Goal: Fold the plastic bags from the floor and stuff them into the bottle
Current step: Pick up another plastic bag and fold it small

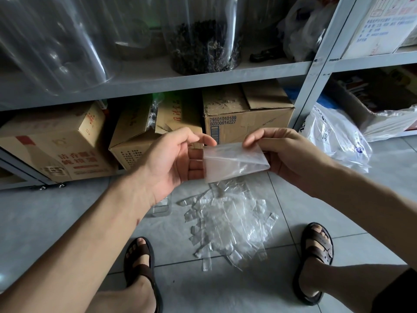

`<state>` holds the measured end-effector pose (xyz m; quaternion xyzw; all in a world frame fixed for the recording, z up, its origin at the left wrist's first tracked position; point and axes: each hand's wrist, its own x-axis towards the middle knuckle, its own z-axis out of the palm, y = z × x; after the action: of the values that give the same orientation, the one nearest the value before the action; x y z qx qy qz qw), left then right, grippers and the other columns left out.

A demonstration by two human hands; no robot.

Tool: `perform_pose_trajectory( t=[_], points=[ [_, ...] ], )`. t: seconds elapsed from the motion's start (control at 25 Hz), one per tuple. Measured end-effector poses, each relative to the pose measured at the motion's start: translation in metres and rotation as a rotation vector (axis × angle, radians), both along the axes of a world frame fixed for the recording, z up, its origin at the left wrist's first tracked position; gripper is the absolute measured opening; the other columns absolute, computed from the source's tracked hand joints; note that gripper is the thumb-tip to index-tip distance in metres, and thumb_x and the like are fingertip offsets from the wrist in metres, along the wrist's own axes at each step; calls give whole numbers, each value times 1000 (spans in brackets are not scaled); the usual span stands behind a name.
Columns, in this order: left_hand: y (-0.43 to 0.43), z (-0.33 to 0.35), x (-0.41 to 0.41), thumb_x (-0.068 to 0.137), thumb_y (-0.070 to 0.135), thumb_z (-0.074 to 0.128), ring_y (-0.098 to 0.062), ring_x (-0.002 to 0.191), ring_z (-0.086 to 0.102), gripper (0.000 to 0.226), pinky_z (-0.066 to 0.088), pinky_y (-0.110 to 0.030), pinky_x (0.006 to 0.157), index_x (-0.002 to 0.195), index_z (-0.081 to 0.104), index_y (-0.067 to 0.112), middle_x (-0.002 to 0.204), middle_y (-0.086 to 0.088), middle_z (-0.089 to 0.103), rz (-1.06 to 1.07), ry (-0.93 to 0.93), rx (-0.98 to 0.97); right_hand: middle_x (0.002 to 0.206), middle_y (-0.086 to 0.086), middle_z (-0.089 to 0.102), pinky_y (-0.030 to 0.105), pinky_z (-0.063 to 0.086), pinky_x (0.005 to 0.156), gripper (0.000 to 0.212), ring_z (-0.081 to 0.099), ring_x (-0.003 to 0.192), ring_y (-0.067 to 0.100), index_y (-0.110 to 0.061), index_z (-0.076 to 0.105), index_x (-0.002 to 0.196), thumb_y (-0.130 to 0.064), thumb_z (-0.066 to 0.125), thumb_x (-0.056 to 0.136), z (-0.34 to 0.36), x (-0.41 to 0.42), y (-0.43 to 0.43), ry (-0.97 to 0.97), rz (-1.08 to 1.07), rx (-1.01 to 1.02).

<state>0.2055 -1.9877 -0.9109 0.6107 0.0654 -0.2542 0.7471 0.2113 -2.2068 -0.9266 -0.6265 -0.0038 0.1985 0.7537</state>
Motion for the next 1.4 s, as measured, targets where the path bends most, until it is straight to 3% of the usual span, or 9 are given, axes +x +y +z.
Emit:
perform_pose_trajectory(
  t=[0.12,0.32,0.4,0.56,0.64,0.8,1.0,1.24,1.4],
  points=[
    [-2,-3,-3,76,24,71,-15,71,67,23,56,-26,57,95,66,13,90,-8,70,-21,-46,77,75,9,68,24,56,62,38,64,68,18,-9,70,74,9,44,95,-3,1,0,-37,22,-29],
    [-9,-5,-6,64,12,76,-15,75,72,51,58,-26,52,114,68,8,99,-10,75,32,-15,119,84,11,69,28,56,62,29,65,71,18,-9,70,89,-3,44,98,-2,-1,3,-43,-32,-59],
    [-11,-6,-7,70,8,77,-14,72,73,37,56,-25,50,107,71,9,90,-8,76,100,-42,129,99,17,69,36,58,67,18,68,81,25,-9,67,108,-14,53,98,-3,-2,4,-12,-60,-9],
    [-11,-13,-6,83,5,74,-22,83,72,17,61,-34,69,99,72,10,92,-10,77,197,-165,217,113,19,70,44,61,82,51,71,100,34,-10,57,129,-14,74,80,-10,-6,5,-39,54,-98],
    [-10,-14,-5,83,6,75,-28,90,73,16,58,-40,82,98,74,9,95,-15,77,209,-173,257,110,20,72,40,61,80,45,71,98,36,-8,59,127,-1,71,83,-10,-6,6,-59,15,-78],
    [-11,-9,-9,83,2,73,-21,74,74,19,60,-28,56,101,73,1,93,-19,76,133,-30,181,89,10,74,29,59,72,32,72,82,24,-7,65,115,2,68,85,-7,0,0,-72,-158,-62],
    [-9,-9,-9,82,11,76,-20,82,76,21,58,-26,58,101,74,2,92,-14,77,72,-21,215,67,0,60,24,57,70,33,65,71,16,-8,64,117,4,67,87,-6,-2,1,-133,-79,-174],
    [-9,-14,-8,84,14,76,-22,78,74,17,60,-30,60,94,75,0,90,-16,77,146,-82,280,105,11,75,32,60,82,34,73,96,24,-3,64,118,-8,69,85,-6,-11,8,-7,-3,-49],
    [-9,-11,-9,86,14,74,-20,79,74,6,60,-27,67,88,77,9,89,-13,77,149,-145,293,101,14,75,33,60,81,18,73,91,26,1,71,104,-3,68,87,-9,-9,6,-8,-28,-136]
  ],
)
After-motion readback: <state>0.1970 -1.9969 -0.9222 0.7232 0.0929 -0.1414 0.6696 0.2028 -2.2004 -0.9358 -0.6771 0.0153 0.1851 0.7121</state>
